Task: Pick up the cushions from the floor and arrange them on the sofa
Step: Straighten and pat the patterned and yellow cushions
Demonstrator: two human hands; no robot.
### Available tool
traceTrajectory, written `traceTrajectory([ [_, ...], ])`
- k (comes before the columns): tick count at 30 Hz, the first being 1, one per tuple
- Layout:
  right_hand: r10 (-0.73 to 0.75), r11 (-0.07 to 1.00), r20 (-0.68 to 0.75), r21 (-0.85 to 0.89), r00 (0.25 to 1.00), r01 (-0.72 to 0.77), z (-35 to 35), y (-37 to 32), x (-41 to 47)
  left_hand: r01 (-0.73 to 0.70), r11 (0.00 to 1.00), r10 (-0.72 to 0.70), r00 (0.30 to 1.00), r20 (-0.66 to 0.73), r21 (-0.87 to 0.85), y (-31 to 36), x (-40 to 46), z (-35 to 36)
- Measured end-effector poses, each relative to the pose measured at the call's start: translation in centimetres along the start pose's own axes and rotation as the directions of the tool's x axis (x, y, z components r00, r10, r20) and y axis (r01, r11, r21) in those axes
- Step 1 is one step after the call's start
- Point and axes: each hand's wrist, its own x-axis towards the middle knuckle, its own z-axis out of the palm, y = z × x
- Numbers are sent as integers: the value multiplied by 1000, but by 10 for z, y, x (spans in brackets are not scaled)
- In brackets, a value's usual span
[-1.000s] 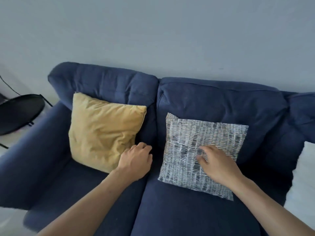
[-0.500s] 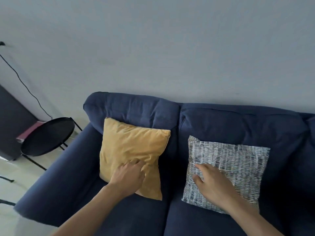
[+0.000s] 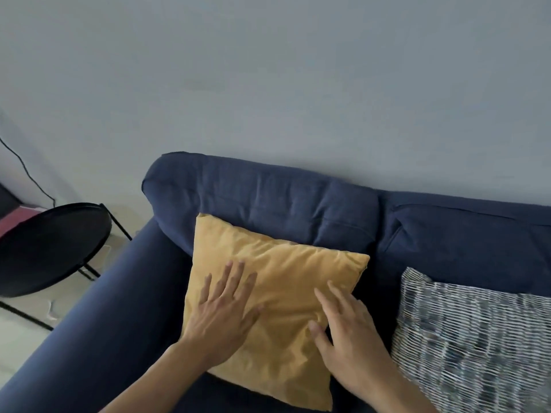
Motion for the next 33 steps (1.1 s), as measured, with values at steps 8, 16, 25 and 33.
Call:
traceTrajectory([
  [8, -163, 960, -262, -263, 951, 92, 111, -69, 102, -277, 955, 231, 921, -313, -110, -77, 79, 62],
  [16, -120, 916, -370, -399, 921, -41, 143, -60, 152, -337, 941, 307, 847, -433, 8, -109, 143, 107],
  [25, -76, 884, -505, -433, 860, -176, 120, 6, 174, -161, 982, 112, 913, -391, -95, -172, 181, 114],
  [33, 255, 924, -744, -2, 618, -383, 63, 27, 126, 23, 876, -276, 844, -460, -482, -180, 177, 65],
])
